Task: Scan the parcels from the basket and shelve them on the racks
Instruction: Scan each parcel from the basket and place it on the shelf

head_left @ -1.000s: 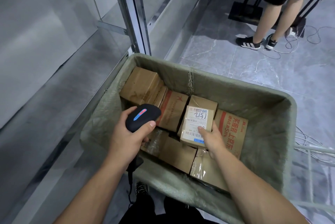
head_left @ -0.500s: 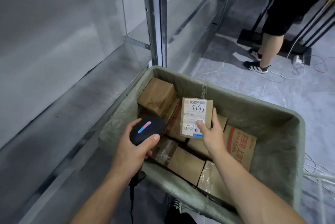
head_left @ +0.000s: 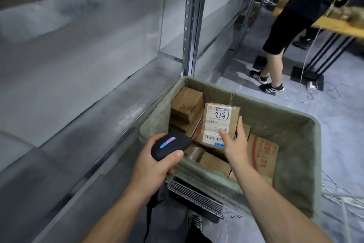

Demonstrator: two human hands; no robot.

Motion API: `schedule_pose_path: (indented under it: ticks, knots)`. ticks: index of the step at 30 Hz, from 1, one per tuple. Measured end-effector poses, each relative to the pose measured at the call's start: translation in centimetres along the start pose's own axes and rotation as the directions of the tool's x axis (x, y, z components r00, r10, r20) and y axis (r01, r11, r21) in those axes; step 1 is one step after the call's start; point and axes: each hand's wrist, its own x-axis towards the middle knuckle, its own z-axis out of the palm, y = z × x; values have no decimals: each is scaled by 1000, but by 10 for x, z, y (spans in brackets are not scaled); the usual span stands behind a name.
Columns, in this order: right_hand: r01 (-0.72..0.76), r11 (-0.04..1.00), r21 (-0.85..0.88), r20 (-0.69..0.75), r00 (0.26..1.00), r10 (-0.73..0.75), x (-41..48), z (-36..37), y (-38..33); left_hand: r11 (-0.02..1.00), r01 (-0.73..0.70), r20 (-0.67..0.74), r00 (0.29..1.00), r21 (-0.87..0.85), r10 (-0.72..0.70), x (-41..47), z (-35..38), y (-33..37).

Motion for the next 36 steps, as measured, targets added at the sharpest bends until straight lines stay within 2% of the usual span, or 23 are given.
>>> schedule_pose_path:
  ticks: [9, 17, 27, 36]
  knots:
    - [78, 995, -56, 38, 996, -76, -49, 9, -6, 998, -8, -66, 998, -59, 4, -46, -32, -4]
    - [108, 994, -12, 191, 976, -104, -57, 32, -26, 993, -61, -216, 976, -104, 37, -78, -45, -7]
    - [205, 979, 16, 419, 887, -192, -85, 47, -42, 986, -95, -443, 896, -139, 24, -137, -43, -12]
    - [291, 956, 35, 594, 763, -254, -123, 52, -51, 980, -152, -619, 784, -132, 38, -186, -34, -10]
